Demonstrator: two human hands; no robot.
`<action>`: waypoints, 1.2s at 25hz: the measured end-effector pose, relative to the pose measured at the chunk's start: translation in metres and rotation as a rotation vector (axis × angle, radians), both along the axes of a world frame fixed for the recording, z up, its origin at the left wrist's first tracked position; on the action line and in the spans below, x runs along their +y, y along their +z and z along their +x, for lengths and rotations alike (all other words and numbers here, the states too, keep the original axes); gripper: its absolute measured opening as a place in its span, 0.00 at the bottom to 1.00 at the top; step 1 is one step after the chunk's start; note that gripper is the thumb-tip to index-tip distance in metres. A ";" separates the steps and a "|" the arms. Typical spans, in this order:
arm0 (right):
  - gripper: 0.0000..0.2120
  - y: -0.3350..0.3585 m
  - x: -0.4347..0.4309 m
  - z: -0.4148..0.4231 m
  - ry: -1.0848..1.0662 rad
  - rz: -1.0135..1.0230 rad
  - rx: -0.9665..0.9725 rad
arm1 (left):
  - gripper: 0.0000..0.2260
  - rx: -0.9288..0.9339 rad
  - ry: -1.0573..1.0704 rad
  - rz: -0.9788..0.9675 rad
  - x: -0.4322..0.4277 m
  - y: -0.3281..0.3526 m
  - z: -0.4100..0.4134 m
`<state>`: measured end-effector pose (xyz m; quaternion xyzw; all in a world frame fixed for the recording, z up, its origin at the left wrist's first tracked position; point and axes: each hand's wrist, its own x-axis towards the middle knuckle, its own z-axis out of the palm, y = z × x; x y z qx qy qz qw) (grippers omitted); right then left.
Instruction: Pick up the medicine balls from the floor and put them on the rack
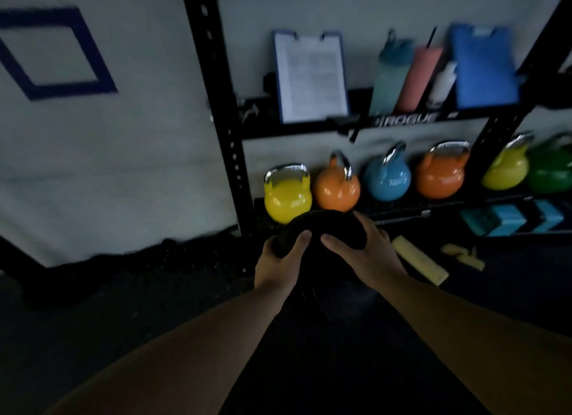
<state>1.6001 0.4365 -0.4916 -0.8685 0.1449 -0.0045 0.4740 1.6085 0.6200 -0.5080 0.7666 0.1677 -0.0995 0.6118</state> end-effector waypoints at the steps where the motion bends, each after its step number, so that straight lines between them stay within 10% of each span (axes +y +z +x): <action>1: 0.55 0.049 -0.010 0.001 -0.011 0.011 -0.063 | 0.44 -0.056 -0.013 0.004 -0.009 0.051 0.004; 14: 0.48 0.512 -0.108 -0.051 -0.092 -0.046 -0.706 | 0.37 -0.732 -0.136 -0.138 -0.112 0.512 -0.016; 21: 0.48 0.558 -0.131 0.005 -0.122 -0.054 -0.801 | 0.48 -0.797 -0.167 -0.085 -0.140 0.565 0.048; 30: 0.47 0.541 -0.159 0.178 -0.232 0.000 -0.844 | 0.38 -0.893 -0.308 -0.038 -0.171 0.574 0.232</action>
